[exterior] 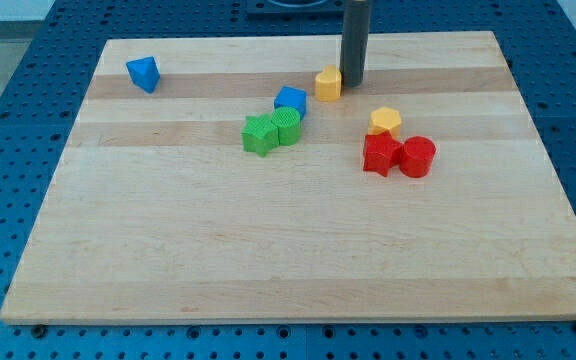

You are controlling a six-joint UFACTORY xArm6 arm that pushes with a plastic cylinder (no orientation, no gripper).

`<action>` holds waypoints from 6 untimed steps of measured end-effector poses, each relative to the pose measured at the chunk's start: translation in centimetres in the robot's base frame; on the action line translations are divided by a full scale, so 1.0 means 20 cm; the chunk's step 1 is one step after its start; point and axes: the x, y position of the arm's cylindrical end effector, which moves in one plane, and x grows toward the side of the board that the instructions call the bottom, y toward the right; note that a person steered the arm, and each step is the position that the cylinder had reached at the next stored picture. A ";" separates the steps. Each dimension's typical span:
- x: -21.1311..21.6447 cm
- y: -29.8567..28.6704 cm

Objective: Push the yellow heart closer to the blue cube

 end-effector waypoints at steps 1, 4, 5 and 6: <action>0.08 0.05; 0.01 -0.15; 0.01 -0.15; 0.01 -0.15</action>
